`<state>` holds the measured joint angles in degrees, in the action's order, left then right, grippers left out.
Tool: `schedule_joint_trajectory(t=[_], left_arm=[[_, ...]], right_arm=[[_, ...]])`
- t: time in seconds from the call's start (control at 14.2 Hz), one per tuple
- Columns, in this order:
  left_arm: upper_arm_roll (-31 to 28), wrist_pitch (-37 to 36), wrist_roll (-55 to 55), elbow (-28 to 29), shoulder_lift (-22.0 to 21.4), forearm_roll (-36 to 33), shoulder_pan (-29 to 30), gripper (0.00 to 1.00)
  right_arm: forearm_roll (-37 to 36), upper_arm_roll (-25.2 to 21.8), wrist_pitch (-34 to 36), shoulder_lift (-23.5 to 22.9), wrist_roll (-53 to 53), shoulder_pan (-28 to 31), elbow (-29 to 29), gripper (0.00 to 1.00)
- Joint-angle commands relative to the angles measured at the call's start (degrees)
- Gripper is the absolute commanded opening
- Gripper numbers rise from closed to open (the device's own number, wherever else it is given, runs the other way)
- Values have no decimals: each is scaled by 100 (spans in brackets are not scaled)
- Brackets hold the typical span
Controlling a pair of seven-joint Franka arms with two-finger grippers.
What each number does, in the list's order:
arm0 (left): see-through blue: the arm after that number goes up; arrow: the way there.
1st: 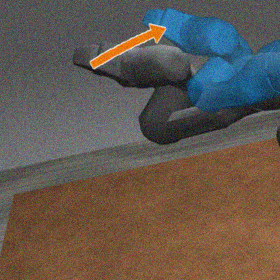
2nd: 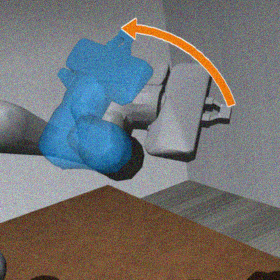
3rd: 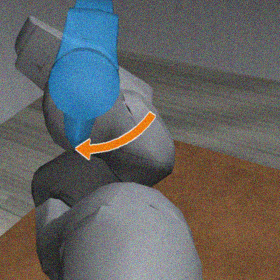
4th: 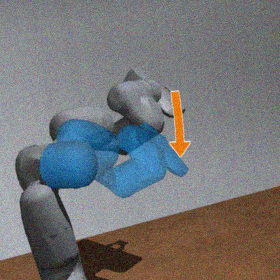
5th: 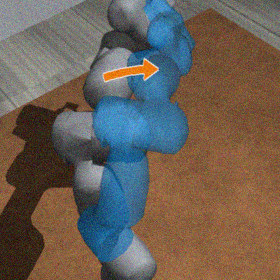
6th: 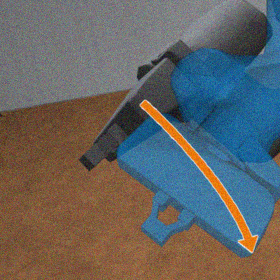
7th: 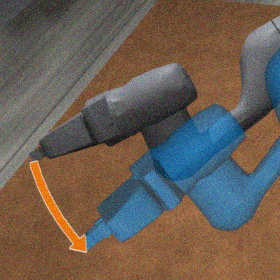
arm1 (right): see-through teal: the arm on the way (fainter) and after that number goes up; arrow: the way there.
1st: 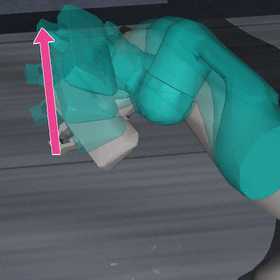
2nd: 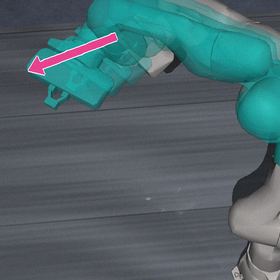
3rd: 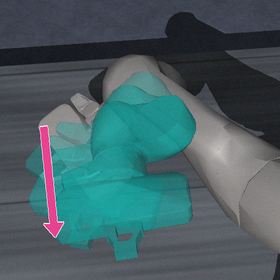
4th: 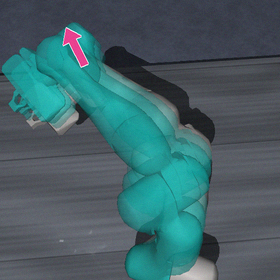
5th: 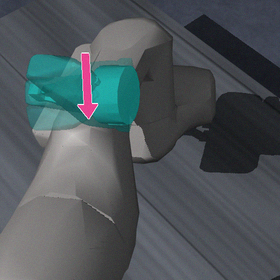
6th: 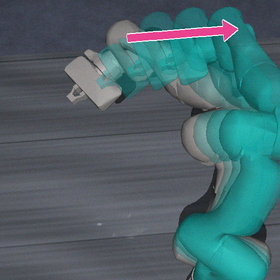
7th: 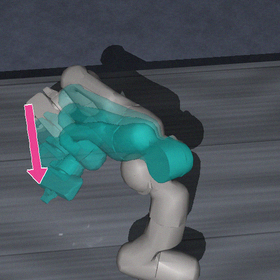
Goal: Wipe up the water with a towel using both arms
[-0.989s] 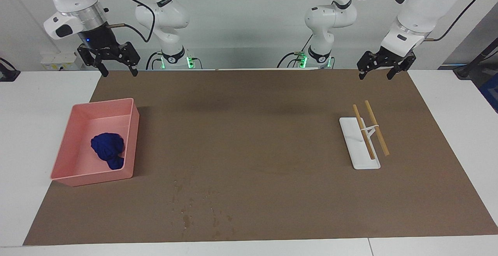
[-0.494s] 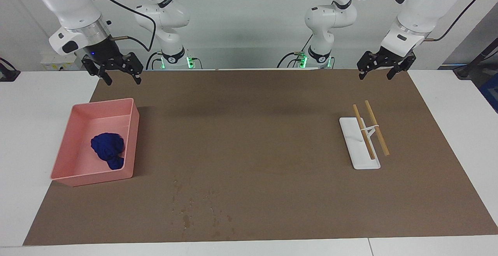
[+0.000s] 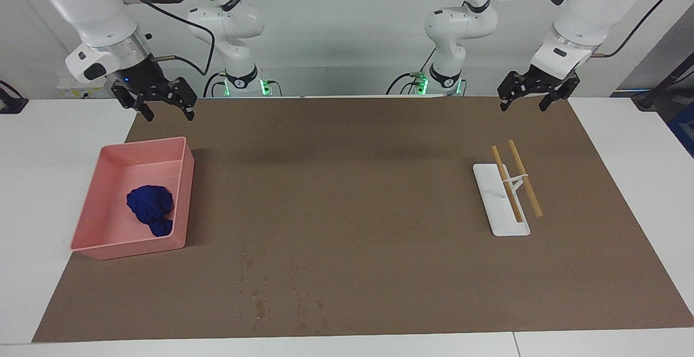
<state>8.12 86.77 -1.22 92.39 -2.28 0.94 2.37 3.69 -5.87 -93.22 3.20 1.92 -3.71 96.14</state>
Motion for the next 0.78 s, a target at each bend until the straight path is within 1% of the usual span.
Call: schedule_joint_trajectory(t=[0.0,0.49,0.56,0.71], left_arm=[[23,-81,17,34,-62,-59,44,100],[23,-73,17,34,-71,-59,44,100],[23,-73,17,34,-71,-59,35,100],[23,-73,17,34,-62,-59,44,100]], right_arm=[[-44,-37,32,-12,-87,45,-17,100],[-299,-46,-320,-4,-78,19,-43,100],[-490,-46,-320,5,-17,-33,-34,100],[-580,-46,-424,5,-16,54,-17,100]])
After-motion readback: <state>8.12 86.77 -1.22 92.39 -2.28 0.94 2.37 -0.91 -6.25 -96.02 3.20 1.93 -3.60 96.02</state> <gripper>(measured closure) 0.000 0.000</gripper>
